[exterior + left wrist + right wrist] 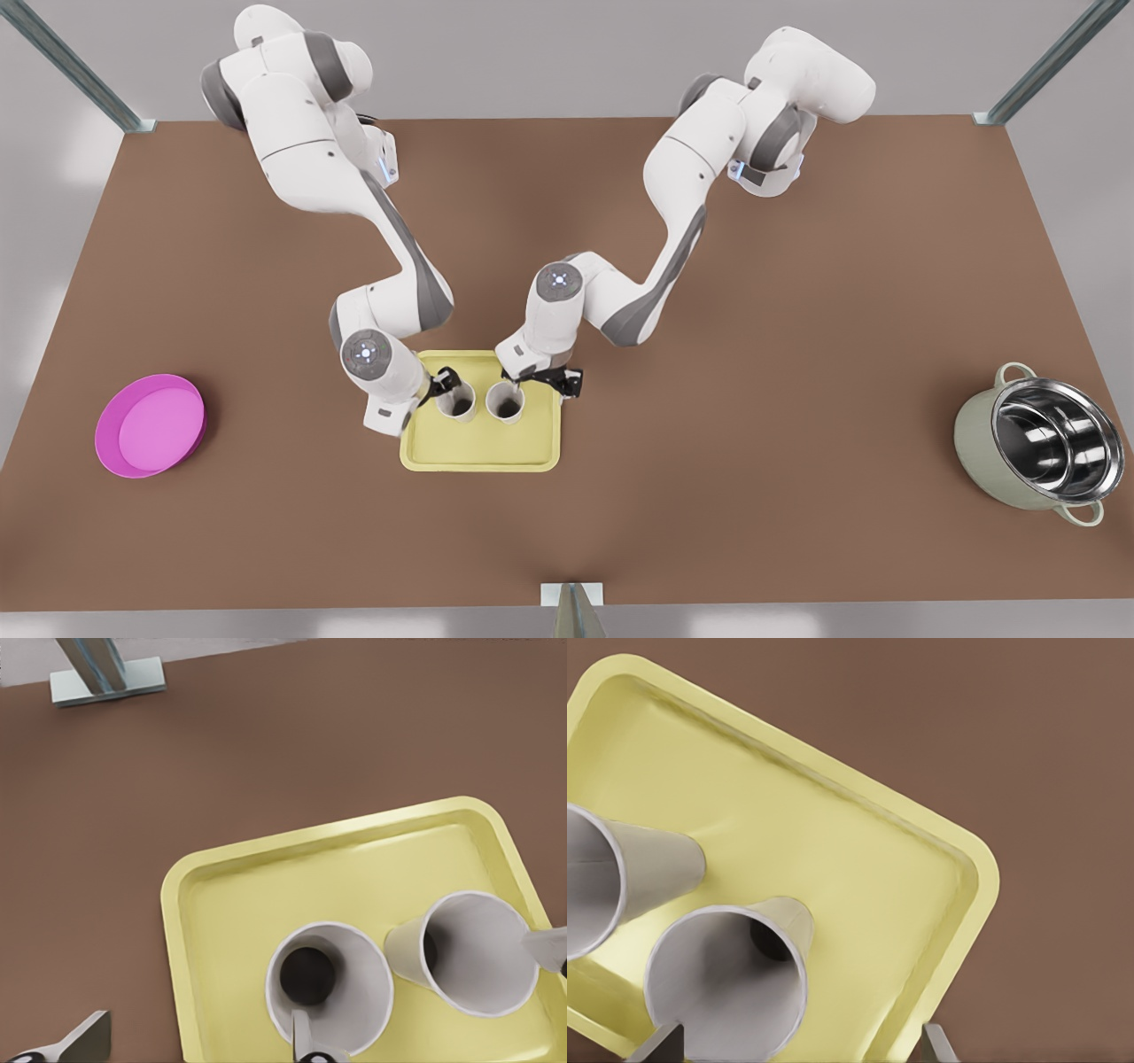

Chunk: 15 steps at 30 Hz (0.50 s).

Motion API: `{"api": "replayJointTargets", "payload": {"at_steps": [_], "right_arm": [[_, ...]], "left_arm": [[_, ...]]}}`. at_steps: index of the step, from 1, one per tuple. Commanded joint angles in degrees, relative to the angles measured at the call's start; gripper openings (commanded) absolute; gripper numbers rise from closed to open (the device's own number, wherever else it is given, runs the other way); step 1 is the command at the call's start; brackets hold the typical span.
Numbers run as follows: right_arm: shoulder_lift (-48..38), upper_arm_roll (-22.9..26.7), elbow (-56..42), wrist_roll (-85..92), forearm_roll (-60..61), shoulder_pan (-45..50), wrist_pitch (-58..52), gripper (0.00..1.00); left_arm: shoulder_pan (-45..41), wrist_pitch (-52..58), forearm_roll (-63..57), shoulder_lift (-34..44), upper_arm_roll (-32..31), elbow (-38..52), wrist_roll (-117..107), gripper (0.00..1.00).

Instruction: Use the left arm to pick up the white IKEA cup from the tray and place it on the middle-left position; use the right arm to pick up the white IKEA cup from the tray and place it on the middle-right position

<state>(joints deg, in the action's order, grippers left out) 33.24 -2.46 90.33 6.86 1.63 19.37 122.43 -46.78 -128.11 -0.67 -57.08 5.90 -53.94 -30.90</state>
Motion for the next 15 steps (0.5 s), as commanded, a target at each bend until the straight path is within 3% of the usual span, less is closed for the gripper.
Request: {"api": "replayJointTargets", "payload": {"at_steps": [1, 15], "right_arm": [[-0.20, 0.00, 1.07, 0.53, 0.13, -0.04, 7.38, 1.00], [3.14, -0.26, 3.62, 0.97, 0.04, 0.14, 8.17, 1.00]], "left_arm": [[0.02, -3.19, -0.92, -1.28, 0.08, 1.91, -15.50, 1.00], [-0.42, -8.56, -5.31, -6.03, -0.01, 2.79, -19.63, 1.00]]}}
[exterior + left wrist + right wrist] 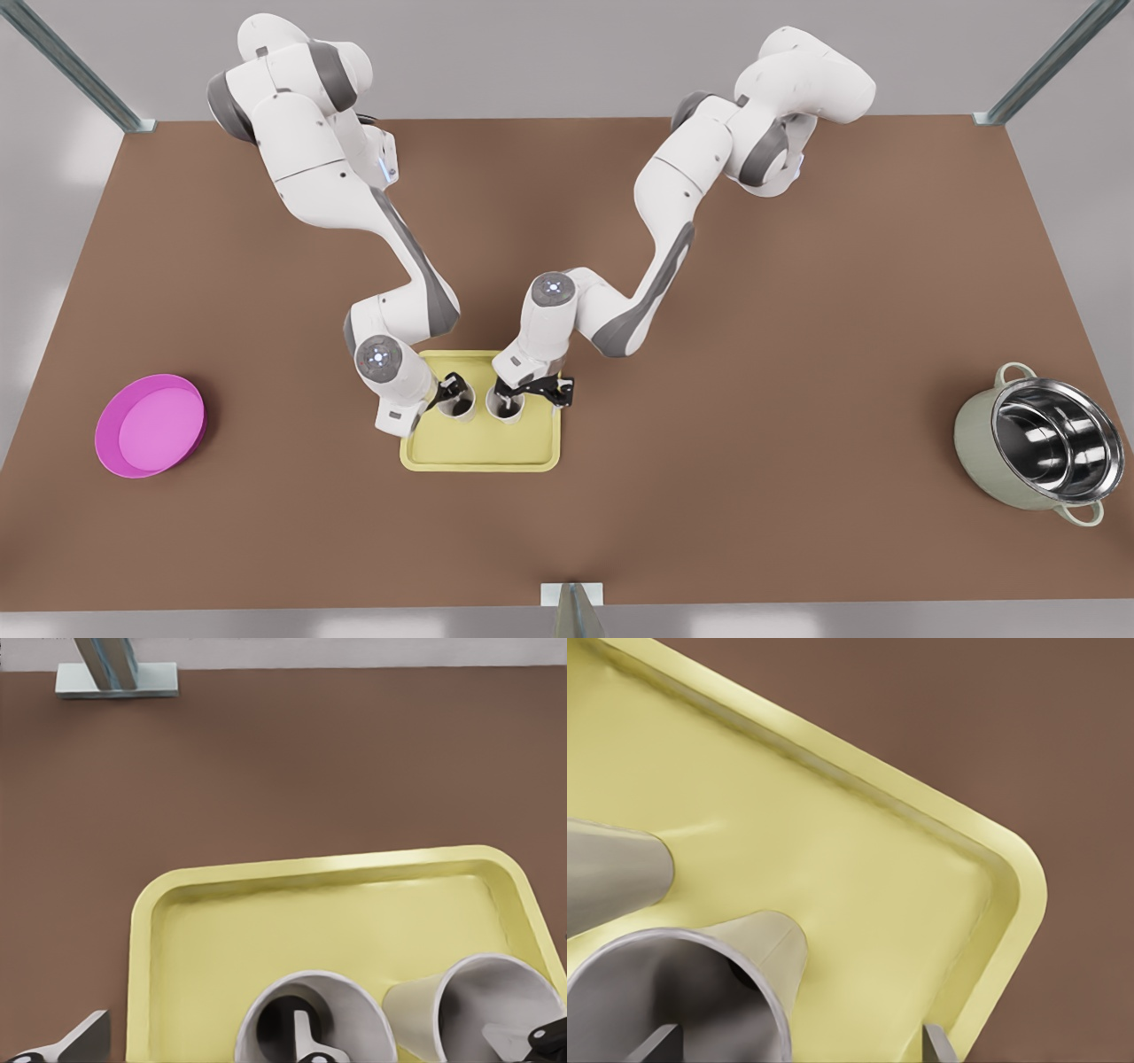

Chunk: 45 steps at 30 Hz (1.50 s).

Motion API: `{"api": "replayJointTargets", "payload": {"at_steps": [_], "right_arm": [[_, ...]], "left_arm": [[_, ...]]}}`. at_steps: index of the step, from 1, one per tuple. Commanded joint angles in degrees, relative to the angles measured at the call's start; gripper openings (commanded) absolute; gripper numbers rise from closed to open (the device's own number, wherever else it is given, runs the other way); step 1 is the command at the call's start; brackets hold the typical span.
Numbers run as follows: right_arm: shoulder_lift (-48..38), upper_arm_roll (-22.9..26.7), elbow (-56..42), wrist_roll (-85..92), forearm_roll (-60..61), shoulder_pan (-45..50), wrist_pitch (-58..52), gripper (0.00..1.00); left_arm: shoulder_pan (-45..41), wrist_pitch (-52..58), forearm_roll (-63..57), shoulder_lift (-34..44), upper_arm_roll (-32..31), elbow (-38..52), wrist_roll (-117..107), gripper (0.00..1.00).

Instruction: Use the left arm to pick up the white IKEA cup from the tray and place it on the middle-left position; use the right arm to pick up the white IKEA cup from the tray and place it on the middle-right position

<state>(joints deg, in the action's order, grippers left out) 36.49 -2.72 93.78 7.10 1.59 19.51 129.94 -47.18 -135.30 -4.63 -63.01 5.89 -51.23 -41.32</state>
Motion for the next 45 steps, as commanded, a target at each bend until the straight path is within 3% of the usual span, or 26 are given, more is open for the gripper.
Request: {"api": "replayJointTargets", "payload": {"at_steps": [1, 4, 5, 10, 12, 15, 18, 22, 24, 29, 31, 33, 36, 39, 41, 43, 45], "right_arm": [[-0.01, 0.00, 0.17, 0.73, 0.08, 0.00, 0.66, 1.00], [0.95, -0.53, 0.17, 0.73, 0.08, 0.09, 0.66, 0.99], [1.22, -0.62, 0.17, 0.73, 0.08, 0.17, 0.66, 0.94], [1.22, -1.23, 0.17, 0.64, 0.08, 0.18, 0.14, 0.54], [1.13, -1.23, 0.17, 0.64, 0.08, 0.18, 0.05, 0.32], [0.95, -1.23, 0.17, 0.64, 0.08, 0.18, -0.04, 0.19], [-0.28, -1.06, -0.35, 0.55, 0.08, -0.09, -2.06, 0.15], [-6.69, 2.98, -0.62, 6.08, 0.26, -0.62, -12.78, 0.15], [-8.54, 4.30, -0.62, 13.11, 0.26, -3.95, -15.69, 0.15], [-6.96, 4.22, -2.20, 31.04, -0.18, -14.41, -15.60, 0.15], [-5.11, 4.22, -3.08, 34.83, -0.36, -16.70, -15.42, 0.15], [-3.27, 4.39, -3.96, 37.38, -0.53, -18.02, -14.63, 0.15], [-0.81, 4.57, -6.42, 40.45, -0.62, -19.95, -14.54, 0.15], [2.01, 4.57, -8.79, 41.77, -0.62, -21.18, -14.37, 0.15], [2.98, 4.57, -9.06, 41.68, -0.62, -21.18, -13.14, 0.15], [3.85, 4.57, -9.06, 41.68, -0.53, -21.18, -10.77, 0.15], [4.29, 4.57, -9.06, 41.68, -0.44, -21.18, -10.50, 0.16]], "left_arm": [[-0.02, -1.28, -1.70, -0.09, 0.00, -0.01, -9.22, 1.00], [-0.55, -1.37, -2.14, -0.97, 0.00, 0.07, -10.01, 1.00], [-0.90, -1.63, -2.84, -1.32, 0.00, 0.07, -10.36, 1.00], [-1.07, -3.39, -4.25, -3.17, 0.00, 0.07, -11.24, 1.00], [-1.07, -4.09, -4.25, -3.34, 0.09, 0.16, -12.56, 0.99], [-1.16, -4.54, -4.25, -3.34, 0.00, 0.16, -13.88, 0.81], [-1.51, -4.53, -4.25, -3.26, 0.09, 0.16, -14.93, 0.69], [-1.51, -4.45, -4.25, -2.99, 0.00, 0.16, -17.39, 0.34], [-1.51, -4.36, -4.25, -2.82, -0.09, 0.16, -18.10, 0.26], [-1.25, 5.22, -3.37, 6.67, -0.44, -3.70, -16.25, 0.24], [-0.02, 0.58, -3.46, 15.19, -0.35, -17.93, -15.90, 0.24], [5.52, -14.46, -3.11, 28.73, -0.79, -42.19, -5.89, 0.24], [11.49, -22.55, 7.61, 34.80, -0.79, -55.64, 16.17, 0.24], [14.74, -27.38, 12.80, 35.50, -0.79, -60.30, 27.78, 0.24], [16.94, -27.47, 15.17, 35.33, -0.79, -60.66, 34.81, 0.24], [17.65, -27.47, 25.36, 34.89, -0.70, -60.92, 45.44, 0.24], [17.65, -27.47, 25.90, 34.89, -0.62, -60.92, 46.15, 0.24]]}}
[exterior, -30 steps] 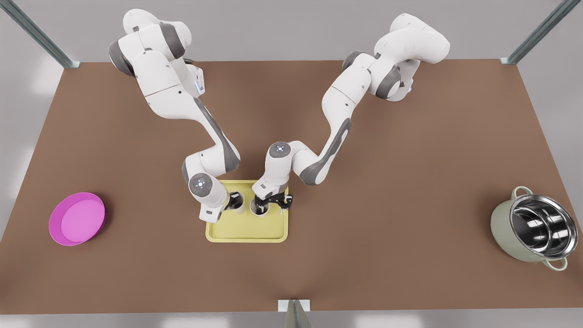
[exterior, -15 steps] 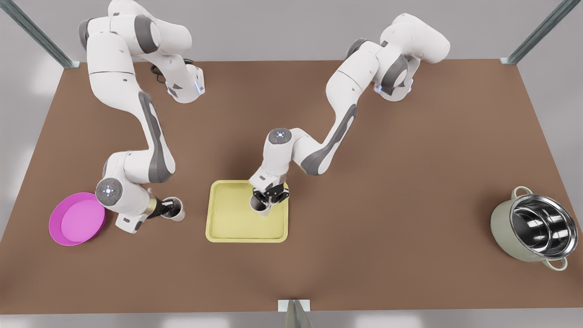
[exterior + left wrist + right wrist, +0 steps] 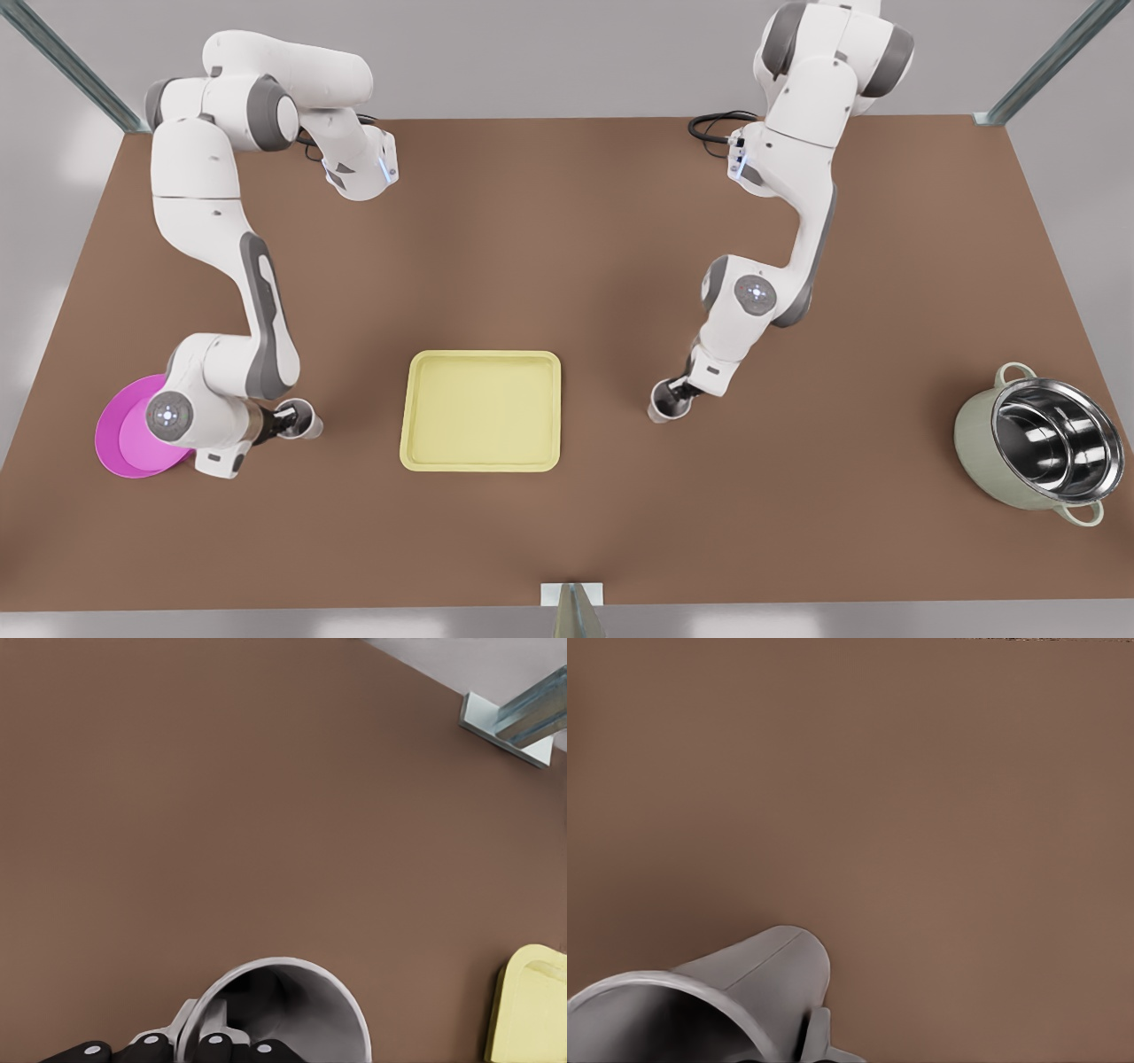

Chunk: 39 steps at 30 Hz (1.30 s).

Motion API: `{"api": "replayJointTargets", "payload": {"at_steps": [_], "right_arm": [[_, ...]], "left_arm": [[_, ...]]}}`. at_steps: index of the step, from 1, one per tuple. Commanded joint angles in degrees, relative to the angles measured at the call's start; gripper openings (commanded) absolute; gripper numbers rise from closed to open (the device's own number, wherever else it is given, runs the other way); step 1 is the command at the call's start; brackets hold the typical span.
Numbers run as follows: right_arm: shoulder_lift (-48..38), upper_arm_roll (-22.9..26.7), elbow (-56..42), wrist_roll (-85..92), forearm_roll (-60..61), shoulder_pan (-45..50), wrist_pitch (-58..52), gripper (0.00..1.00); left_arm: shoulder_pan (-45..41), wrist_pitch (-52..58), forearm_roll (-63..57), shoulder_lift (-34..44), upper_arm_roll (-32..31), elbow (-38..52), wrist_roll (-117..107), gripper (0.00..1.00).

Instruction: Use the left arm to pick up the white IKEA cup from the tray and place it on the middle-left position; use the right arm to pick up the white IKEA cup from the tray and place it on the middle-right position

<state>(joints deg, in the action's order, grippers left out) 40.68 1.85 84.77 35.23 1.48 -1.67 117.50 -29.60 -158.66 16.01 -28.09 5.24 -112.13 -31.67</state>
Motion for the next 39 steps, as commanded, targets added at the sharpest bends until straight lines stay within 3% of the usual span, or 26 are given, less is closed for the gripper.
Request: {"api": "replayJointTargets", "payload": {"at_steps": [1, 4, 7, 12, 13, 15, 17, 19, 20, 22, 23, 25, 26, 27, 28, 29, 30, 39], "right_arm": [[0.19, 0.00, -0.04, 13.55, -0.33, 0.00, 2.03, 0.17], [0.19, 0.00, -0.04, 13.55, -0.16, 0.00, 1.95, 0.30], [0.27, 0.00, -0.04, 13.02, 0.11, 0.00, 1.95, 0.59], [0.10, 0.00, -0.04, 12.67, 0.19, 0.00, 1.95, 0.75], [-0.87, -0.18, -0.31, 12.58, 0.19, 0.08, 1.86, 0.78], [-6.04, -0.53, -0.31, 12.49, 0.28, 0.44, -0.85, 0.86], [-13.07, -1.76, -0.31, 8.81, -0.16, 1.40, -10.78, 0.89], [-18.09, -1.67, -5.93, -3.76, 0.28, 2.98, -26.43, 1.00], [-18.09, -2.72, -10.23, -12.89, 0.11, 3.07, -32.32, 1.00], [-18.27, -2.20, -12.88, -20.98, -0.07, 2.81, -33.82, 1.00], [-19.50, -2.64, -12.79, -35.74, -0.25, 2.90, -33.48, 1.00], [-20.03, -1.85, -12.79, -36.56, 0.02, 3.25, -33.74, 1.00], [-20.12, -1.50, -12.79, -35.94, -0.16, 2.28, -33.82, 1.00], [-20.12, -1.76, -12.79, -35.85, -0.25, 2.19, -33.82, 1.00], [-20.12, -2.11, -12.79, -35.94, -0.25, 2.19, -33.82, 1.00], [-20.12, -2.11, -12.79, -35.94, -0.25, 2.19, -33.82, 1.00], [-20.12, -2.11, -12.87, -36.02, -0.25, 2.19, -33.74, 1.00], [-20.03, -2.55, -12.88, -36.02, -0.33, 2.37, -33.65, 1.00]], "left_arm": [[0.07, -4.11, 5.26, 0.06, 0.03, -0.02, 36.50, 0.24], [0.07, -4.11, 5.18, -1.34, 0.12, -0.02, 36.86, 0.24], [0.07, -4.20, 4.65, -2.75, 0.29, -0.02, 38.26, 0.24], [0.07, -4.38, 4.56, -2.84, 0.38, 0.33, 38.17, 0.27], [0.07, -4.38, 4.56, -2.84, 0.38, 0.33, 38.17, 1.00], [0.07, -4.38, 4.56, -2.58, 0.47, 0.42, 38.17, 1.00], [-0.02, -4.03, 4.56, -1.97, 0.47, 0.51, 38.09, 1.00], [-0.28, 5.37, 4.56, 2.95, 0.47, 0.60, 36.24, 1.00], [-0.20, 12.05, 4.56, 5.94, 0.64, 0.68, 35.28, 1.00], [-0.20, 32.70, 3.07, 7.70, 4.95, 9.82, 33.78, 1.00], [-0.02, 38.59, 0.87, 7.35, 6.53, 14.04, 33.52, 1.00], [2.09, 52.74, 1.39, 5.51, 8.03, 25.63, 29.74, 1.00], [7.09, 63.46, 2.71, 2.52, 8.03, 35.65, 28.95, 1.00], [10.79, 68.40, 3.51, 2.25, 8.03, 39.18, 30.70, 1.00], [11.67, 67.96, -0.25, 6.54, 8.55, 35.95, 37.97, 1.00], [10.01, 57.20, -5.27, 16.98, 8.29, 20.97, 37.74, 1.00], [9.47, 54.86, -8.45, 19.13, 8.12, 17.55, 37.12, 1.00], [9.47, 54.33, -8.10, 14.30, 8.20, 21.78, 35.36, 1.00]]}}
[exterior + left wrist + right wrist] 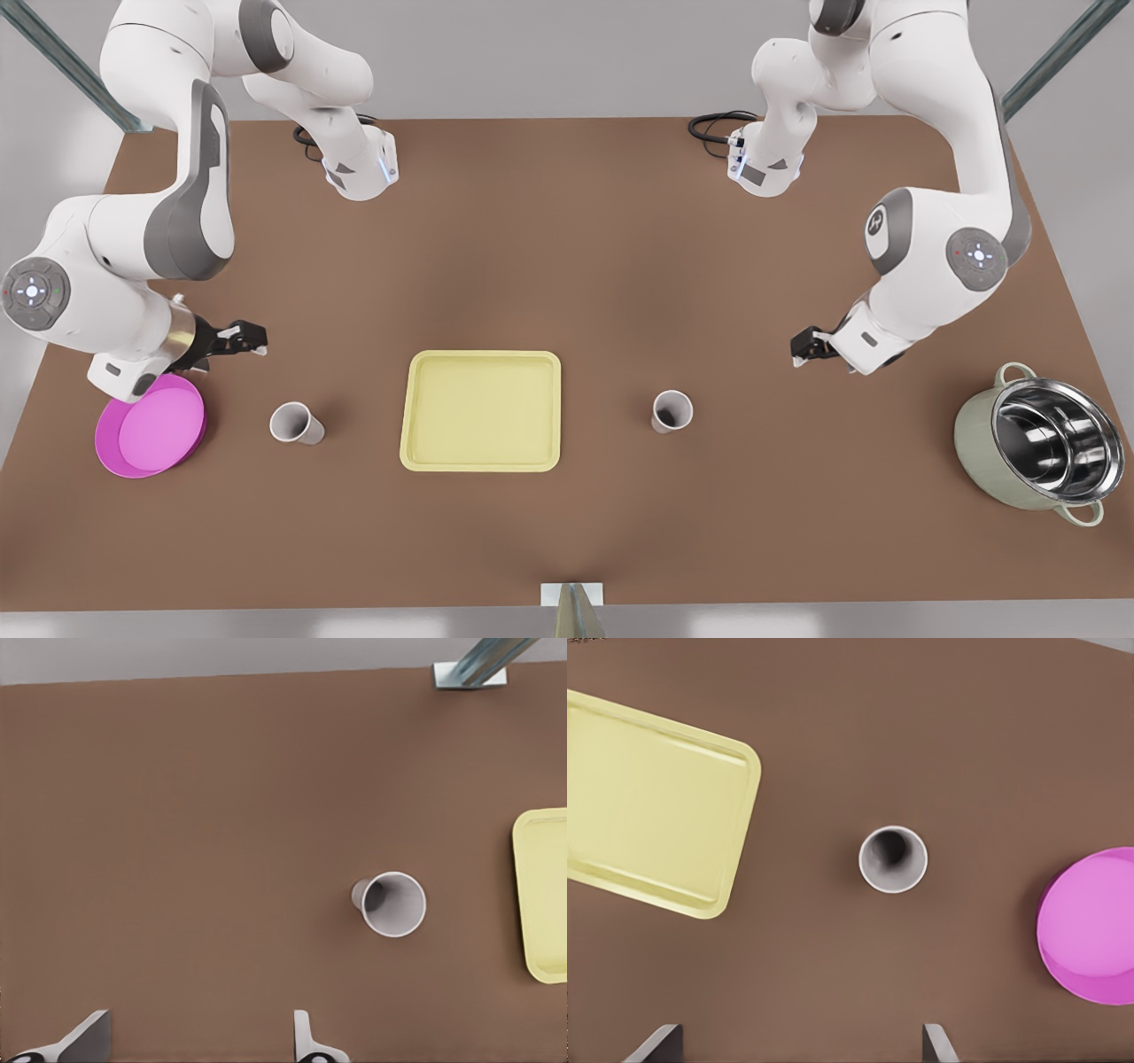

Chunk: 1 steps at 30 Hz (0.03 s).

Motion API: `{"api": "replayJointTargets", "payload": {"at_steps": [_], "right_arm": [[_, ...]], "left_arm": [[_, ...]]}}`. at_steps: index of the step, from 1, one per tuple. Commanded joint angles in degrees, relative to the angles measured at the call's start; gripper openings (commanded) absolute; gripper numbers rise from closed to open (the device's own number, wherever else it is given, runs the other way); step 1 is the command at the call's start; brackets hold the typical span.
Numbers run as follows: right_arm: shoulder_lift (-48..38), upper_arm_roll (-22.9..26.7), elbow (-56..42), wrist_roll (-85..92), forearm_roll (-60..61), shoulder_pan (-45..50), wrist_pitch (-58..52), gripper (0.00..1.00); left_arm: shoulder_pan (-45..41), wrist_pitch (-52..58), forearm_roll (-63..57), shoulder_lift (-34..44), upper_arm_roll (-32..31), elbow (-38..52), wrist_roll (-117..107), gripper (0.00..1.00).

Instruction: Use the left arm to pick up the white IKEA cup from the tray and place it on the middle-left position; use the right arm to pick up the white IKEA cup from the tray and place it on the middle-right position

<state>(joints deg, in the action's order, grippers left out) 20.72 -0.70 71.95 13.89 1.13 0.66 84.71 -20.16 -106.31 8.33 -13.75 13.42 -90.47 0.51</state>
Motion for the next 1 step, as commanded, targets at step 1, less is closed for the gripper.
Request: {"api": "replayJointTargets", "payload": {"at_steps": [1], "right_arm": [[-0.07, 0.00, -0.05, -14.68, 0.01, 0.04, -0.87, 1.00]], "left_arm": [[0.03, 2.07, -0.33, -0.05, 0.03, 0.12, 2.83, 1.00]]}}
